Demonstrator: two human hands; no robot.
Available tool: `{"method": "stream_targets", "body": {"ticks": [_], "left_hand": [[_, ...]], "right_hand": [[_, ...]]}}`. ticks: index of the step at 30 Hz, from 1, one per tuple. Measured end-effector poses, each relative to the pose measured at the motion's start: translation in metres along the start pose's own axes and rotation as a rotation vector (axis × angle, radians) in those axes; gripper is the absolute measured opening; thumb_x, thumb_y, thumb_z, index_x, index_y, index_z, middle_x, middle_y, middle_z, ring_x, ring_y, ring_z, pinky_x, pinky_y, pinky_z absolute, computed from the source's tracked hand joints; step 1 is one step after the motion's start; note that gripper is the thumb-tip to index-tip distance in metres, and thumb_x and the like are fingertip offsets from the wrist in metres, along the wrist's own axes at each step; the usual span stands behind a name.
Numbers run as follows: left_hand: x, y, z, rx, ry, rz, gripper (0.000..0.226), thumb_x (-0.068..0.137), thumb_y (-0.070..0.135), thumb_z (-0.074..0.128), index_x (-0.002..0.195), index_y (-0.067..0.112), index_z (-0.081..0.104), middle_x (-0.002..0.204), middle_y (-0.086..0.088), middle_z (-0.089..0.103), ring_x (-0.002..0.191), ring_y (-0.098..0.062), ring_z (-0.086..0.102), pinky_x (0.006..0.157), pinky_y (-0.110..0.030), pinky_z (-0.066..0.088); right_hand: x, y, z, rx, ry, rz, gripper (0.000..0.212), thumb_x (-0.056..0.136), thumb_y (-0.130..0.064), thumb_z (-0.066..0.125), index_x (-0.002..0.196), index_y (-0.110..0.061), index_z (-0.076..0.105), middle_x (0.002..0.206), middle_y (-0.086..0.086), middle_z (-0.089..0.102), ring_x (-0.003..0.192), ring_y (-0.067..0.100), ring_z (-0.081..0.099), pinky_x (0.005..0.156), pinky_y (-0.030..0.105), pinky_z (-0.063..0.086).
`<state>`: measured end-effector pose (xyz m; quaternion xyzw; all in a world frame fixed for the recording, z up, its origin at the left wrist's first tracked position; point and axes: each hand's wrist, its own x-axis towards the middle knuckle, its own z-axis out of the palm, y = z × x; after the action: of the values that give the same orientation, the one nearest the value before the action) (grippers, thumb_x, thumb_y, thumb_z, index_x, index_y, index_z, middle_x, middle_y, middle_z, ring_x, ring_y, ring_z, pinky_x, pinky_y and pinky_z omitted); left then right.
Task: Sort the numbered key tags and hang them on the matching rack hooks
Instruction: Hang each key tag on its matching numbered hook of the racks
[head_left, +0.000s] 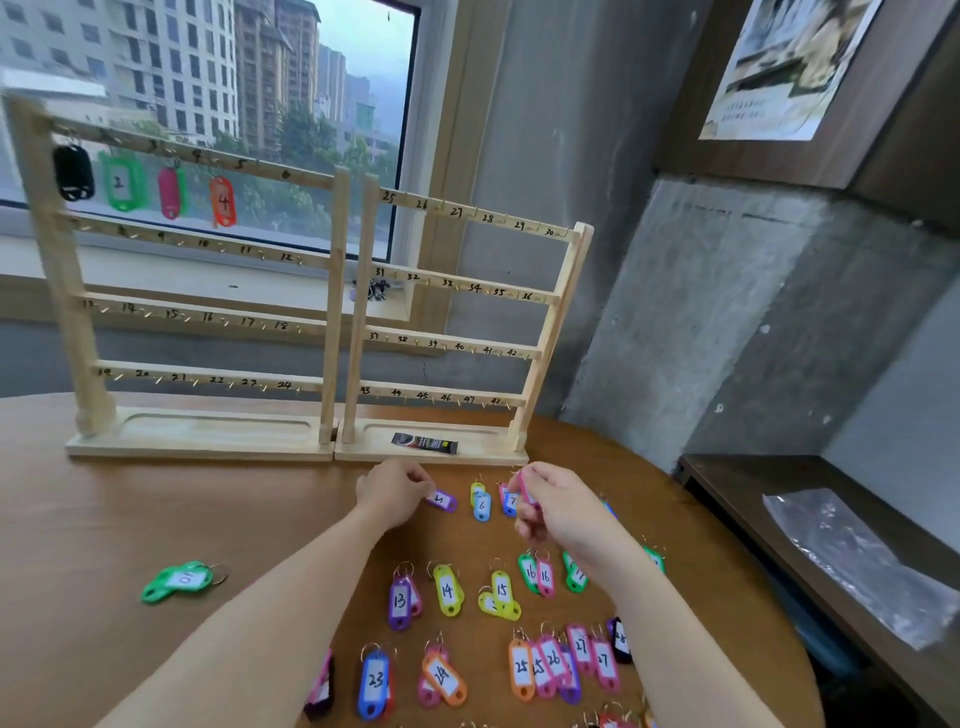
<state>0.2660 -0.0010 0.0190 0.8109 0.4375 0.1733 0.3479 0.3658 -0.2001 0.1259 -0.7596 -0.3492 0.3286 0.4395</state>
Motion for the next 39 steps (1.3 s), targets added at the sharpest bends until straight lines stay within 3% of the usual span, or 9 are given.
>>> {"method": "stream_targets", "body": {"ticks": [3,6,12,15,18,23,27,32,39], "left_hand": [[-0.004,-0.003,-0.012,-0.13,-0.037,-0.011,0.018,0.094,0.03,0.066,0.077,0.031,0.068,0.088,0.011,0.069,0.097,-0.018,0.062,0.097,-0.042,0.046],[-0.006,-0.005,-0.04,-0.275,-0.002,0.057,0.024,0.092,0.019,0.069,0.07,0.027,0.065,0.076,0.005,0.065,0.083,-0.026,0.063,0.076,-0.037,0.049],[-0.022,0.006,-0.136,-0.366,0.095,0.247,0.025,0.097,0.012,0.062,0.073,0.017,0.068,0.063,0.001,0.067,0.06,-0.018,0.063,0.072,-0.038,0.054],[-0.03,0.02,-0.19,-0.332,0.188,0.299,0.023,0.097,0.012,0.063,0.075,0.017,0.069,0.068,0.002,0.068,0.063,-0.01,0.063,0.07,-0.028,0.051],[-0.033,0.03,-0.239,-0.276,0.281,0.362,0.017,0.096,0.016,0.065,0.081,0.016,0.072,0.072,0.003,0.07,0.074,-0.018,0.065,0.073,-0.032,0.05],[-0.035,0.051,-0.304,-0.24,0.464,0.413,0.012,0.098,0.017,0.063,0.088,0.015,0.069,0.078,0.004,0.068,0.071,-0.007,0.06,0.068,-0.023,0.044],[-0.024,0.062,-0.335,-0.276,0.578,0.365,0.018,0.098,0.019,0.062,0.084,0.013,0.072,0.071,0.009,0.065,0.066,-0.005,0.056,0.067,-0.028,0.04],[-0.005,0.066,-0.347,-0.212,0.618,0.279,0.021,0.099,0.026,0.063,0.088,0.013,0.075,0.075,0.004,0.069,0.061,-0.01,0.058,0.059,-0.027,0.04],[0.006,0.067,-0.349,-0.197,0.578,0.251,0.022,0.101,0.027,0.06,0.089,0.015,0.074,0.071,0.007,0.072,0.047,-0.007,0.066,0.039,-0.019,0.043]], "right_hand": [[0.006,-0.02,0.007,-0.101,0.004,-0.07,0.029,0.111,-0.024,0.036,0.099,-0.011,0.058,0.057,-0.005,0.044,0.053,0.013,0.05,0.055,0.026,0.044],[0.013,-0.041,0.018,-0.181,-0.001,-0.178,0.026,0.11,-0.022,0.038,0.102,-0.008,0.058,0.057,-0.004,0.046,0.051,0.015,0.053,0.054,0.027,0.044],[0.029,-0.101,0.059,-0.216,-0.007,-0.352,0.026,0.109,-0.02,0.04,0.102,-0.008,0.061,0.063,0.005,0.058,0.055,0.019,0.06,0.051,0.023,0.046],[0.035,-0.137,0.077,-0.188,-0.006,-0.44,0.027,0.109,-0.02,0.041,0.099,-0.006,0.062,0.065,0.009,0.062,0.056,0.022,0.061,0.052,0.026,0.045],[0.036,-0.173,0.092,-0.141,0.013,-0.514,0.026,0.108,-0.021,0.045,0.099,-0.005,0.064,0.066,0.01,0.062,0.056,0.024,0.06,0.049,0.023,0.045],[0.039,-0.219,0.11,-0.048,0.038,-0.583,0.026,0.107,-0.02,0.048,0.098,-0.004,0.066,0.062,0.005,0.061,0.049,0.016,0.058,0.052,0.03,0.052],[0.04,-0.239,0.115,-0.044,0.021,-0.569,0.025,0.108,-0.019,0.045,0.101,-0.005,0.066,0.067,0.006,0.065,0.053,0.019,0.062,0.064,0.037,0.059],[0.044,-0.249,0.111,-0.068,0.042,-0.573,0.027,0.108,-0.018,0.043,0.102,-0.003,0.065,0.067,0.007,0.064,0.049,0.018,0.062,0.049,0.022,0.05],[0.056,-0.249,0.102,-0.09,0.029,-0.596,0.028,0.108,-0.018,0.043,0.09,-0.009,0.062,0.065,0.006,0.064,0.049,0.02,0.061,0.044,0.019,0.045]]}}
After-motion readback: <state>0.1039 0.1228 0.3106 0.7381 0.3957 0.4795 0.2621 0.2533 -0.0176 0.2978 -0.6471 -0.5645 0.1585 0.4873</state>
